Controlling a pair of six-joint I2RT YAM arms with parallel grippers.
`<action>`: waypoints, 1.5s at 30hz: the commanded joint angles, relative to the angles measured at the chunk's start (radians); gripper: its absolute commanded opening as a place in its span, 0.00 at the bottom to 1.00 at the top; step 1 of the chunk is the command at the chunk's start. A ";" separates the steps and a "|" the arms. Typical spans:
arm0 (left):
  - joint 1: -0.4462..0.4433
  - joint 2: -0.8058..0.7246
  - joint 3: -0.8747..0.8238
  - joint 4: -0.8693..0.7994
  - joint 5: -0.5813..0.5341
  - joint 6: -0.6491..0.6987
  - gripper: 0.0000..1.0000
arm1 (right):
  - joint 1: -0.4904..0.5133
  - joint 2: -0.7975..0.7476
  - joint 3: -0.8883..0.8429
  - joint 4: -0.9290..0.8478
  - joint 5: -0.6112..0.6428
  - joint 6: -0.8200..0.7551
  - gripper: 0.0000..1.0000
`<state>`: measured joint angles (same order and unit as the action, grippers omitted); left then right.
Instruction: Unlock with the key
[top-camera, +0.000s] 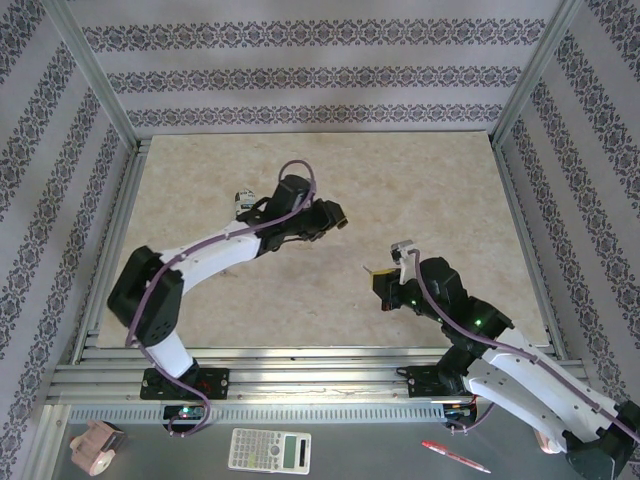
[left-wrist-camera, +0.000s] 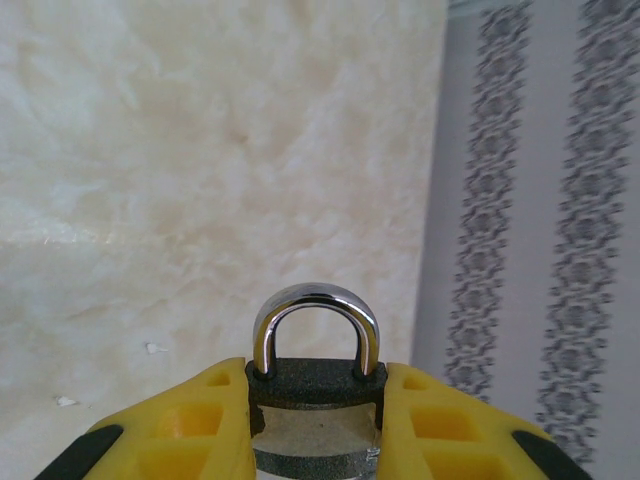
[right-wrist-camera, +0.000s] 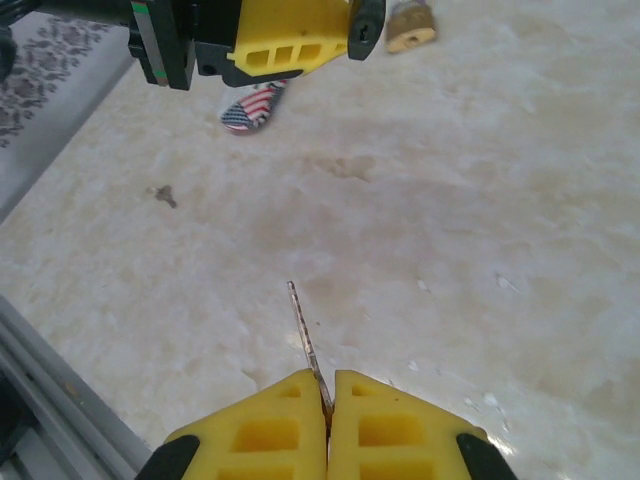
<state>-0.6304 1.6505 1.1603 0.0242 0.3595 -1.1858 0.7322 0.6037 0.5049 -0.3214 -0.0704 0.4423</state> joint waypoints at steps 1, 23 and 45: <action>0.033 -0.094 -0.100 0.187 0.027 -0.083 0.00 | 0.070 0.039 0.054 0.110 0.063 -0.052 0.00; 0.126 -0.364 -0.364 0.288 0.093 -0.200 0.00 | 0.153 0.464 0.258 0.330 0.147 -0.126 0.00; 0.120 -0.425 -0.408 0.238 0.083 -0.216 0.00 | 0.100 0.564 0.282 0.415 0.070 -0.125 0.00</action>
<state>-0.5148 1.2533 0.7612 0.2478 0.4374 -1.3933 0.8394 1.1507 0.7498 0.0578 0.0147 0.3252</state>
